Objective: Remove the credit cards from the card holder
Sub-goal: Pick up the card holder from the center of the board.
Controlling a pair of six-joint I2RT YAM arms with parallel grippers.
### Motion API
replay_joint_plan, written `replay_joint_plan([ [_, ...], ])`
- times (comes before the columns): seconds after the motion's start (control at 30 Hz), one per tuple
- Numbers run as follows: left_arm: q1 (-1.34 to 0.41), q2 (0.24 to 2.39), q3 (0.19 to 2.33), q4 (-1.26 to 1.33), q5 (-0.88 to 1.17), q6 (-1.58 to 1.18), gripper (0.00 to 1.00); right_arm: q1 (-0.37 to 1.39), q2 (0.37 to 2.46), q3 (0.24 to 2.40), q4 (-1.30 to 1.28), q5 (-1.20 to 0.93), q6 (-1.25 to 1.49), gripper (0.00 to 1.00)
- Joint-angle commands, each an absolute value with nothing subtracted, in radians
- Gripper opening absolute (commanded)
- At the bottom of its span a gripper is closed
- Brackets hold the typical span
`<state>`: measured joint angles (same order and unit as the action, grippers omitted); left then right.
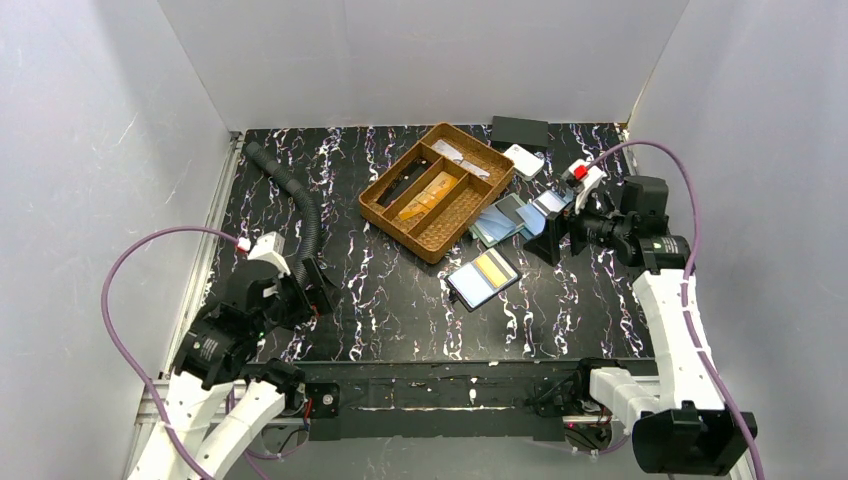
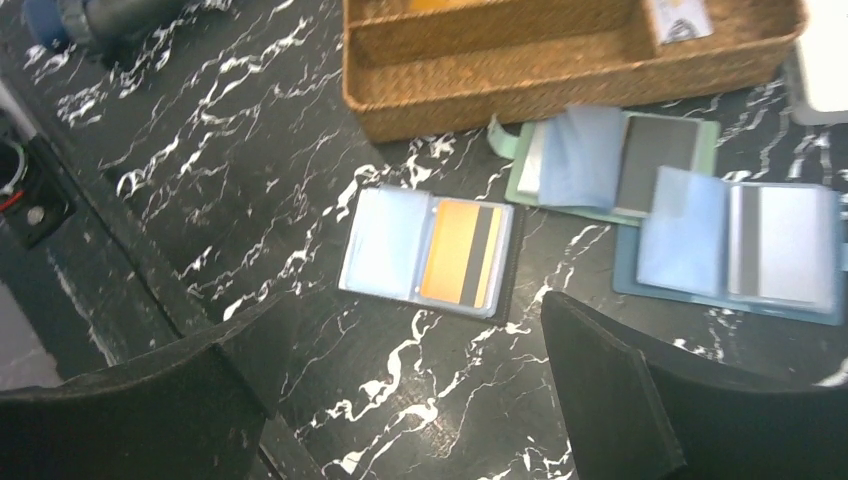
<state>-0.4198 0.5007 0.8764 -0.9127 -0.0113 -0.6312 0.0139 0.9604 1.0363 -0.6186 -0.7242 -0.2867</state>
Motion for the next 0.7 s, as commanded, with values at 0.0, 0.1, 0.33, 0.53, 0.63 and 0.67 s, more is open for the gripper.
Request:
replay_joint_plan([
  [0.0,-0.415,0.555,0.834,-0.910,-0.218,-0.734,0.99,0.011,0.992,1.022,-0.640,-0.852,-0.421,1.00],
  [0.1,-0.414,0.579,0.798,-0.901,-0.346,-0.809,0.96,0.011,1.014,1.009,-0.647,-0.837,-0.436,1.00],
  [0.33,-0.317,0.657,0.796,-0.871,-0.512,-0.892,0.92,0.011,1.036,0.975,-0.613,-0.776,-0.415,1.00],
  [0.53,-0.040,0.690,0.798,-0.874,-0.462,-0.953,0.94,0.011,1.057,0.976,-0.614,-0.744,-0.413,1.00],
  [0.63,0.130,0.759,0.775,-0.934,-0.393,-1.036,0.94,0.011,1.064,0.976,-0.615,-0.731,-0.413,1.00],
  [0.67,0.198,0.778,0.757,-0.946,-0.373,-1.060,0.94,0.011,1.066,0.975,-0.615,-0.728,-0.413,1.00],
])
